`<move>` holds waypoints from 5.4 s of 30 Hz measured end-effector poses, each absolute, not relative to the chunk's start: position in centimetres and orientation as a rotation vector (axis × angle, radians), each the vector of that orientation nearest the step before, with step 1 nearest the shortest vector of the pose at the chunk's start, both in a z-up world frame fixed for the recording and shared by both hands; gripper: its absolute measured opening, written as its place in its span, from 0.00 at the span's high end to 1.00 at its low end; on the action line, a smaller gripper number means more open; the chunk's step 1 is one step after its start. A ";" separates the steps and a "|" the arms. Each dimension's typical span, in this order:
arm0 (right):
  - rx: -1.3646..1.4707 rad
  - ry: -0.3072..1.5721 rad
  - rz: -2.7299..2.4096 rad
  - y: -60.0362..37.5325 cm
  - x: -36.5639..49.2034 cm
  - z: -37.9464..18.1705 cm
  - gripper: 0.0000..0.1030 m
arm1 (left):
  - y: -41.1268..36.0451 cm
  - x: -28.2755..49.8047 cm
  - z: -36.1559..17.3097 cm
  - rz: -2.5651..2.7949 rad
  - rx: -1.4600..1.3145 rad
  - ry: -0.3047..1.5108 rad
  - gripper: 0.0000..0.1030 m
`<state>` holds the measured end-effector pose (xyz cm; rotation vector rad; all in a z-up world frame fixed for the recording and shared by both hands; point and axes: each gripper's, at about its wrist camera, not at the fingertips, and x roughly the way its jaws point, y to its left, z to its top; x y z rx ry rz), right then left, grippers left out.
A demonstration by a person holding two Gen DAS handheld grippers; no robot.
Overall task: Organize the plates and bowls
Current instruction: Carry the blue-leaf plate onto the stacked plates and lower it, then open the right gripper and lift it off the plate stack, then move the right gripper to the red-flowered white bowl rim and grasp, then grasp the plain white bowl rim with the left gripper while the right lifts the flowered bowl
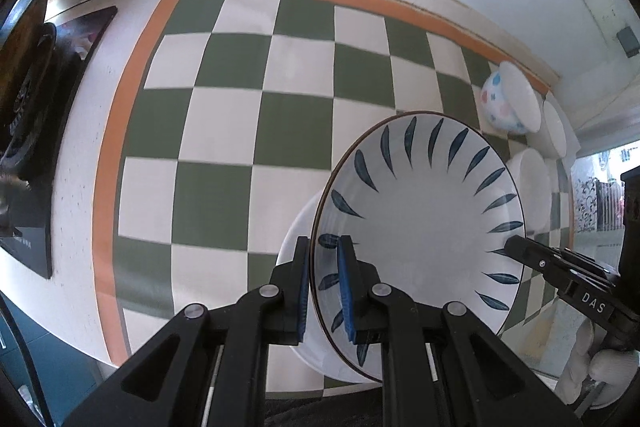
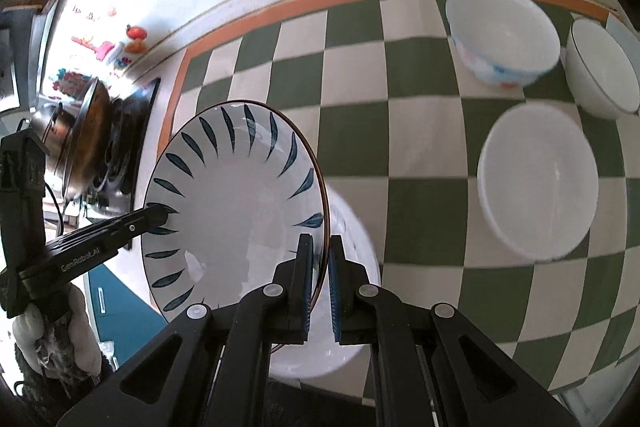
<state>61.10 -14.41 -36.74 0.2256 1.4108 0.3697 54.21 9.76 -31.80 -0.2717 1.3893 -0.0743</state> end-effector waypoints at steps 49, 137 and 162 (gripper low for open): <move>0.244 1.504 0.189 -14.1 56.5 -43.2 0.88 | 8.7 52.2 -36.7 -0.056 -0.213 1.542 0.86; 0.355 1.522 0.244 -37.2 68.4 -43.2 0.90 | -16.2 62.3 -37.3 -0.186 -0.235 1.559 0.86; 0.352 1.577 0.218 -37.9 60.7 -43.1 0.90 | -17.5 57.1 -38.8 -0.272 -0.166 1.646 0.86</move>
